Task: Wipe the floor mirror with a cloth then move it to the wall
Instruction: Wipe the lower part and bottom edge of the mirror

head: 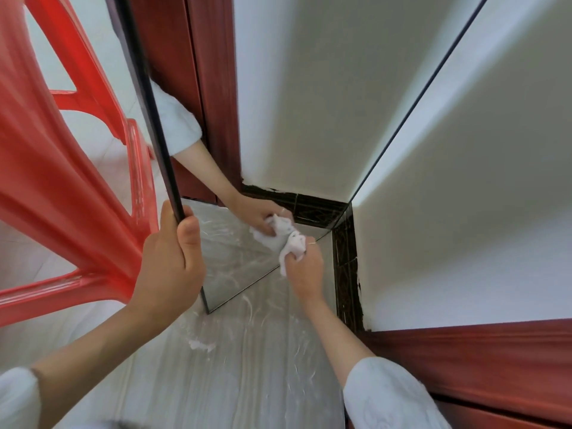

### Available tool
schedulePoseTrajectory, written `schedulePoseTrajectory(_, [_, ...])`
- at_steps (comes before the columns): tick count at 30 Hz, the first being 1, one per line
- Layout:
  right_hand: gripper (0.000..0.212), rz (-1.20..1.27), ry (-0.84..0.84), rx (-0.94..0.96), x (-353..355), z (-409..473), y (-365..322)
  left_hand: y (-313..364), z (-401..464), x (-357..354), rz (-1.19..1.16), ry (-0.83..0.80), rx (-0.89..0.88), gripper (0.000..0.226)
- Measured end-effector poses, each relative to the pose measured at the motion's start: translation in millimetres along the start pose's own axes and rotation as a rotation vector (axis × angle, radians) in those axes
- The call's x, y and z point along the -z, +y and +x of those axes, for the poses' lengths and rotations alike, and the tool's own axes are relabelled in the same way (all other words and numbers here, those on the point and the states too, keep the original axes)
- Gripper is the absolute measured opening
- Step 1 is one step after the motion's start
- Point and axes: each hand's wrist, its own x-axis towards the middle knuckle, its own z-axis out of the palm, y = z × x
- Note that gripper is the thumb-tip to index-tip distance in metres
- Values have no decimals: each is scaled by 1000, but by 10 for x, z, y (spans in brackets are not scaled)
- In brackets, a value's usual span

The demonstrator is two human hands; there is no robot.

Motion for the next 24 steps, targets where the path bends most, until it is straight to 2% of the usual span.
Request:
schedulePoseTrajectory(2, [13,-102,-126,13,85,-81,44,10,-2,2,4,-8,5,53])
schedulePoseTrajectory(4, [13,-144,-130,-47,220,-34,44,17,-4,3,17,-10,-3,53])
schedulePoseTrajectory(8, [42,-59,187,-172,447,304,26,7,3,4,4,-16,-2,53])
schedulePoseTrajectory(13, [24,138,299,-305,544,832,43,22,-13,1,-12,-1,-16,43])
schedulePoseTrajectory(17, [26,262,217,-382,487,957,85,-3,-10,-3,-20,-7,-9,44])
schedulePoseTrajectory(19, [27,353,229,-416,376,916,77,-21,-5,-15,-23,-2,-7,44])
schedulePoseTrajectory(24, [29,290,204,-396,-125,482,55,12,2,-22,-23,11,-12,40])
